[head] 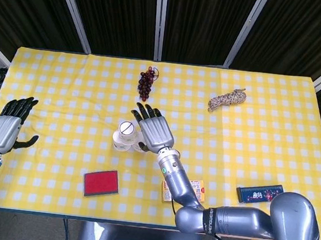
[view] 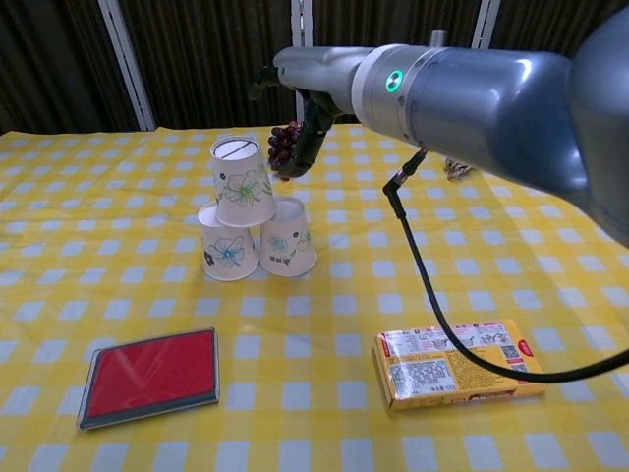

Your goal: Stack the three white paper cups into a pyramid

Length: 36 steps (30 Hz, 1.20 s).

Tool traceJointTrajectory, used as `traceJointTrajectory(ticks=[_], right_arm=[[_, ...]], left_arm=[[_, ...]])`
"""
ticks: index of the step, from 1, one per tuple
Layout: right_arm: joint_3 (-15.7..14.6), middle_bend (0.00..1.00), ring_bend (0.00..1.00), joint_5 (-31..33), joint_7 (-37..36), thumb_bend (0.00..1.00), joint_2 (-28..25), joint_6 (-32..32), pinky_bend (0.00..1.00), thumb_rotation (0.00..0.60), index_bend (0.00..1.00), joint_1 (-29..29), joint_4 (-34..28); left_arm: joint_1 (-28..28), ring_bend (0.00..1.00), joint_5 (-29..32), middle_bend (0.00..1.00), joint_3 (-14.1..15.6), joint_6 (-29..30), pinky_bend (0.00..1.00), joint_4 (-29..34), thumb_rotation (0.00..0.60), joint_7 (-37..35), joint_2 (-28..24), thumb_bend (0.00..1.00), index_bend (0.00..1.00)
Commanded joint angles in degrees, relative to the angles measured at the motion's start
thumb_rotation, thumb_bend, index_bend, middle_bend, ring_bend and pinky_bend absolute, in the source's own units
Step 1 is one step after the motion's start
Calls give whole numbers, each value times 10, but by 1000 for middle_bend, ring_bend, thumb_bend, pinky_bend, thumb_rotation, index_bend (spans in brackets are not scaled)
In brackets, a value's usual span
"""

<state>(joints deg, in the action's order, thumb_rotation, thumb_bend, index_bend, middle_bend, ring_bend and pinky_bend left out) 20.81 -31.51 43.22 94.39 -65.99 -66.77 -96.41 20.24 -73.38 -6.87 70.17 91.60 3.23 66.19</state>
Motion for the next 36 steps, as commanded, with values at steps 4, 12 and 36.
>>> traceJointTrajectory(ticks=[4, 12, 36], right_arm=[[-19, 0, 0, -27, 12, 157, -60, -57, 84, 600, 134, 39, -44], [-112, 0, 0, -148, -87, 154, -176, -135, 0, 600, 72, 183, -92], [-259, 0, 0, -410, -393, 143, -195, -272, 0, 600, 0, 500, 130]], left_arm=[[-2, 0, 1, 0, -1, 2, 0, -4, 600, -3, 1, 305, 0], [-6, 0, -13, 0, 3, 11, 0, -5, 600, -3, 3, 275, 0], [-60, 0, -64, 0, 52, 70, 0, -46, 600, 23, 37, 166, 0]])
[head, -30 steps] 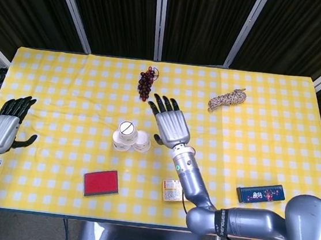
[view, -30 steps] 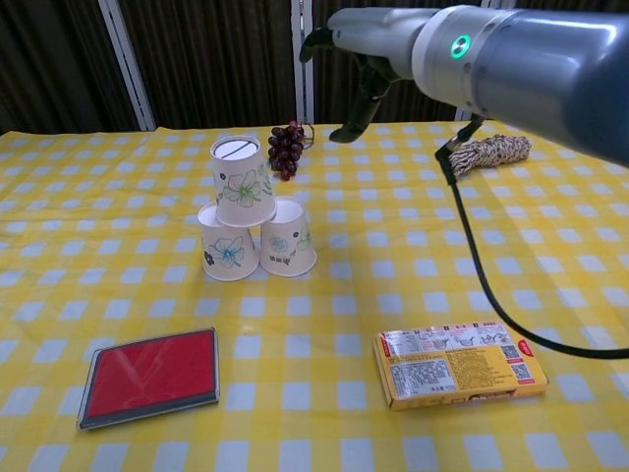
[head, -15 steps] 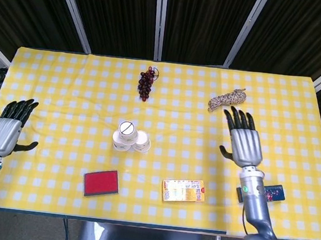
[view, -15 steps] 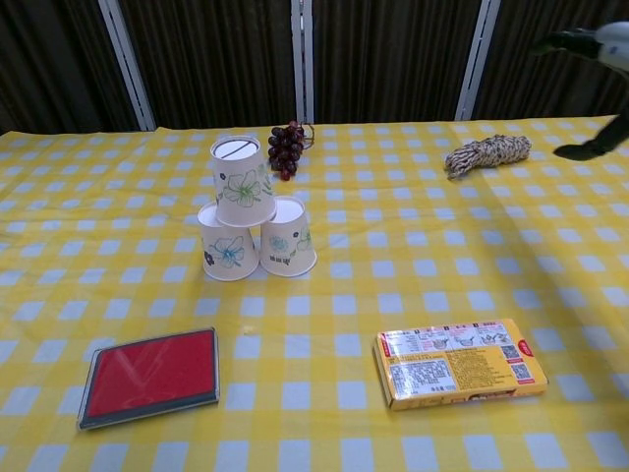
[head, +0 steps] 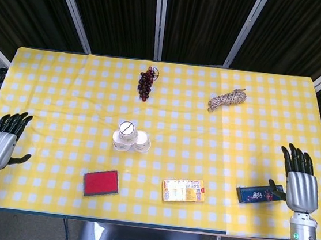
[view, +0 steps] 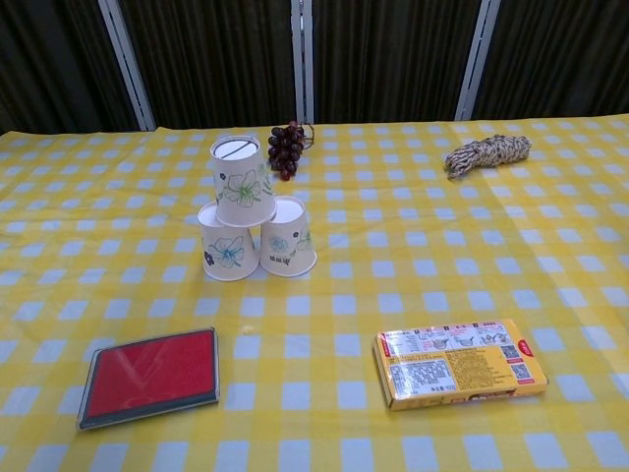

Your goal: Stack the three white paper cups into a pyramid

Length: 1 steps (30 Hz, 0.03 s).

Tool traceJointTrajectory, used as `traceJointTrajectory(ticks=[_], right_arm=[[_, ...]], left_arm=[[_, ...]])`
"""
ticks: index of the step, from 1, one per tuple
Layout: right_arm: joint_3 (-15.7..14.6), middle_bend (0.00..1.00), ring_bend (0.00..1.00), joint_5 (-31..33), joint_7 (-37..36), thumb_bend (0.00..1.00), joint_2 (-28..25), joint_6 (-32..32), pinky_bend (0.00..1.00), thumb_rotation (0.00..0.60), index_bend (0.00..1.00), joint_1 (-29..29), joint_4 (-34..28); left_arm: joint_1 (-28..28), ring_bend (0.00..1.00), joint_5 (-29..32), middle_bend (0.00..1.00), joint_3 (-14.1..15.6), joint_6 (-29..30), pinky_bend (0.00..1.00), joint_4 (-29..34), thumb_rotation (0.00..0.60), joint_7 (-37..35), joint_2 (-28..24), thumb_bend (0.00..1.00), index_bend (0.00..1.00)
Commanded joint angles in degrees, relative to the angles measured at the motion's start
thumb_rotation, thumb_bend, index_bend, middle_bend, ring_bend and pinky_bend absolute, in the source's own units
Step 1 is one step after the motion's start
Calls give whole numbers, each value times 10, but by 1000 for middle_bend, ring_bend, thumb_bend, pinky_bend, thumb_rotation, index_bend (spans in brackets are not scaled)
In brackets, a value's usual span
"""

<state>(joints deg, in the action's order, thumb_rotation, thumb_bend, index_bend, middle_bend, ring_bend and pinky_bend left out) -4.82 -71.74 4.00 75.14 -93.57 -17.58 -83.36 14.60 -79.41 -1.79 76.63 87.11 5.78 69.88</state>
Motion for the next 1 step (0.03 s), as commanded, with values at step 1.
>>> traceJointTrajectory(ticks=[1], right_arm=[[-2, 0, 0, -11, 1, 143, -5, 8, 0, 600, 0, 10, -3]], left_arm=[[-6, 0, -6, 0, 1, 10, 0, -1, 600, -5, 1, 166, 0]])
